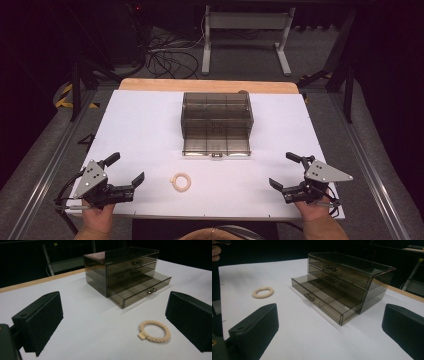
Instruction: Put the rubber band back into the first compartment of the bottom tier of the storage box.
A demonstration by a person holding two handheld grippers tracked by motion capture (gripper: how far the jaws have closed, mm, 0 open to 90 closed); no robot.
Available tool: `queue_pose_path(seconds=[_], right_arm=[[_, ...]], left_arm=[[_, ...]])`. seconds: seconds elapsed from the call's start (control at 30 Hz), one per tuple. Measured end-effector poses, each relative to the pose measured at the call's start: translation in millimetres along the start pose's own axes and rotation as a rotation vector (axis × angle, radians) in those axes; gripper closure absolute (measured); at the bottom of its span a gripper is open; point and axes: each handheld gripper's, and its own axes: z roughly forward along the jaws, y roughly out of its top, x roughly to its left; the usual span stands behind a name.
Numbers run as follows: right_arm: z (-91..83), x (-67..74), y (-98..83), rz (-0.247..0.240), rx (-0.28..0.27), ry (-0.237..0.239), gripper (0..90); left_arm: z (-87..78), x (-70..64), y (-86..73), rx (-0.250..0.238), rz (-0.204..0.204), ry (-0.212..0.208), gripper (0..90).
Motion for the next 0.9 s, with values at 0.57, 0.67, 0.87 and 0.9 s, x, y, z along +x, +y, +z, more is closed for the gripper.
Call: queue_pose_path(seconds=[0.57,0.67,0.87,0.9], right_arm=[[-0.7,-2.0,-1.7,0.007,-0.002,-0.005,1.9],[-2.7,-0.5,-2.3,0.012,-0.001,-0.009,2.0],[-4.1,-0.2,-3.4,0.016,0.002,-0.01,2.1],[-4.1,-0.2,-3.4,0.016,0.002,-0.01,2.1]], left_arm=[[1.7,-1.1,2.3,-0.006,0.013,-0.011,2.0],[2.1,-1.2,3.5,-0.007,0.014,-0.018,2.0],[4.9,-0.1,5.2,-0.007,0.004,-0.045,2.0],[5.7,0.0,5.6,-0.007,0.007,-0.046,2.0]])
